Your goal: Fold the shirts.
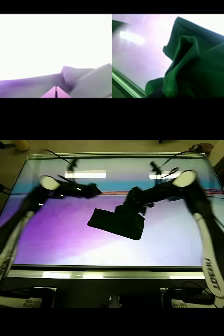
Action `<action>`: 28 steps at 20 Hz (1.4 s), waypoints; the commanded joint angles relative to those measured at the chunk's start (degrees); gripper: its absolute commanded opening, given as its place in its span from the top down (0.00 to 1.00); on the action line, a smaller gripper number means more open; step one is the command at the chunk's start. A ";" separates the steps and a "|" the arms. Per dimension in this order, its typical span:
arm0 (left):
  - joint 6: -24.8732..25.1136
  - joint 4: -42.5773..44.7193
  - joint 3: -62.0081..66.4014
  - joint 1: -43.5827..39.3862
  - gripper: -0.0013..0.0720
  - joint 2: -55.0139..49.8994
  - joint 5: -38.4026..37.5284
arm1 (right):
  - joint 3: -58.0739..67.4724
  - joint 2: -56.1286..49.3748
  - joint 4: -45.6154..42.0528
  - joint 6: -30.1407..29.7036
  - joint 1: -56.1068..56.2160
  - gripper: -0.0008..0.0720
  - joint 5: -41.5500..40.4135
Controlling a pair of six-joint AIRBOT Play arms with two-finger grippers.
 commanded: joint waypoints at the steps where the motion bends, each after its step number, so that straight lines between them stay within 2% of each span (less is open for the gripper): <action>1: -1.44 5.57 0.04 8.57 0.95 13.60 -2.54 | 0.07 -12.81 10.56 -3.19 9.66 0.48 -14.60; 2: -1.42 5.62 0.04 9.75 0.95 16.46 -3.39 | 0.07 -15.17 14.38 -4.66 10.38 0.03 -15.80; 3: -1.42 5.99 0.04 10.80 0.95 19.04 -4.81 | 0.17 -16.39 17.09 -6.51 9.94 0.04 -14.80; 5: -1.40 10.45 0.04 11.80 0.95 22.73 -8.63 | 0.17 -15.08 12.81 -6.64 6.32 0.04 -9.09; 8: -1.44 18.45 0.02 11.93 0.95 24.55 -13.51 | 0.15 -10.01 -6.45 -0.94 -3.74 0.04 2.60; 10: -1.44 19.08 -1.09 11.93 0.95 24.50 -13.79 | -0.59 -8.26 -22.73 5.66 -10.36 0.07 11.54; 11: -1.44 19.04 -1.95 11.91 0.95 24.50 -13.79 | -2.38 -8.28 -25.68 6.86 -12.46 0.07 14.49; 13: -1.51 18.84 -4.09 11.74 0.95 24.50 -13.84 | -9.53 -8.31 -21.66 5.66 -14.10 0.07 12.74; 17: -2.95 18.58 -7.58 10.49 0.95 24.50 -13.90 | -20.11 -8.57 -4.24 -1.01 -10.12 0.07 -2.67; 18: -2.95 18.53 -7.85 10.14 0.95 24.50 -13.84 | -20.35 -9.03 -2.64 -1.11 -8.68 0.11 -5.66; 19: -2.95 18.53 -7.85 9.94 0.95 24.50 -13.84 | -20.31 -9.38 -0.90 -1.14 -7.32 0.31 -7.63; 20: -2.95 18.47 -7.85 9.77 0.95 24.50 -13.62 | -20.11 -9.44 1.92 -1.77 -6.73 0.65 -8.66; 21: -2.95 18.47 -7.85 9.79 0.95 24.50 -13.33 | -18.86 -9.42 5.88 -4.39 -7.13 0.95 -8.13; 23: -2.95 18.49 -7.87 9.79 0.95 24.50 -12.90 | -11.98 -9.25 11.74 -9.42 -10.21 0.97 -2.49; 25: -2.95 18.49 -7.85 9.79 0.95 24.37 -12.76 | -0.90 -9.20 11.85 -7.54 -15.63 0.97 4.17; 28: -2.97 18.47 -7.89 9.77 0.95 23.54 -12.76 | 11.93 -9.20 5.35 -1.62 -26.25 0.96 7.72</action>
